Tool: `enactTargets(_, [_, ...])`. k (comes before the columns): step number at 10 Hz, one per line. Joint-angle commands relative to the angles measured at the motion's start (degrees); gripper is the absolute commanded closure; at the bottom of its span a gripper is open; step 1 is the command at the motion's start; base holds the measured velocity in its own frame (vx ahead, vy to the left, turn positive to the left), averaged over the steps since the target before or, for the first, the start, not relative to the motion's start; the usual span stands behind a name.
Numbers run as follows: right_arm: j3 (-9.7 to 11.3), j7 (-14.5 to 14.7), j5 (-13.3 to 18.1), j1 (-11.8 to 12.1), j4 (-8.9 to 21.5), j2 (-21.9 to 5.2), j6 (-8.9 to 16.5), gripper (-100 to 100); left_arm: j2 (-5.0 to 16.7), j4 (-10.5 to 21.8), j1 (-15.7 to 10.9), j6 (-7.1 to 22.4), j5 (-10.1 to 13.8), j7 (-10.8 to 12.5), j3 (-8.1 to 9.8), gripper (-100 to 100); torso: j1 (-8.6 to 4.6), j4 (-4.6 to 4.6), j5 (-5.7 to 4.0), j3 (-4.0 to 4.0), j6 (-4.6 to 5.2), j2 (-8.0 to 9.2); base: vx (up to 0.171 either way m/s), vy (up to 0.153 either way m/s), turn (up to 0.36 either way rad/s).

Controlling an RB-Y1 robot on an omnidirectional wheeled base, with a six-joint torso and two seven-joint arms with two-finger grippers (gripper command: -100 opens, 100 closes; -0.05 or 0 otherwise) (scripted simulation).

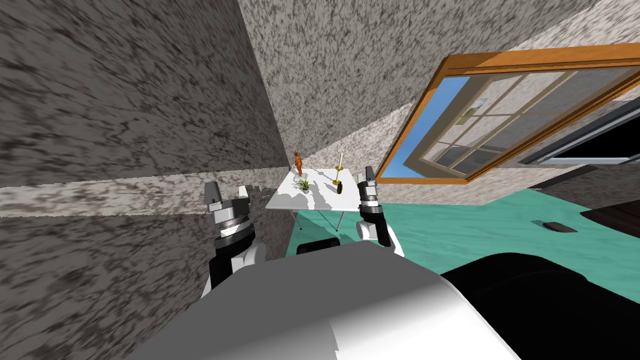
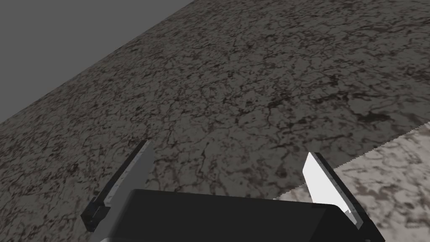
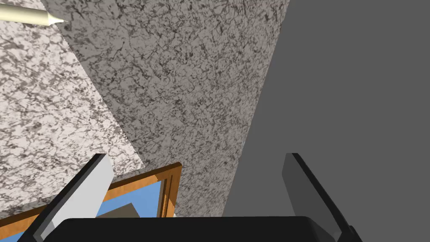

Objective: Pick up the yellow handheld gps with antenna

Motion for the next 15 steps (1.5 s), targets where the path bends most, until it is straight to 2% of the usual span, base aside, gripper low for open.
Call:
enactTargets(1, [-0.23, 0.68, 0.83, -0.70, 0.77, -2.55, 0.83, -100, 0.00, 0.00, 0.00, 0.00, 0.00, 0.00, 0.00, 0, 0.00, 0.00, 0.00, 0.00, 0.00, 0.00, -0.019, 0.000, -0.037])
enactTargets(4, [-0.70, 2.25, 2.79, -2.38, 2.64, -5.47, 2.78, -100, 0.00, 0.00, 0.00, 0.00, 0.00, 0.00, 0.00, 0, -0.02, 0.03, -0.01, 0.09, 0.00, 0.16, -0.047, -0.002, -0.045])
enactTargets(8, [-1.60, 5.28, 6.68, -5.77, 6.45, -7.95, 6.66, -100, 0.00, 0.00, -0.01, 0.00, 0.00, 0.00, 0.00, 0, 0.02, 0.05, 0.00, 0.13, 0.00, 0.22, -0.059, 0.005, -0.064])
enactTargets(15, [-3.06, 11.51, 15.64, -14.02, 16.13, -9.17, 15.72, -100, 0.00, 0.00, -0.01, 0.00, 0.00, 0.00, 0.00, 0, 0.11, 0.04, 0.02, 0.11, 0.00, 0.18, -0.060, 0.010, -0.082])
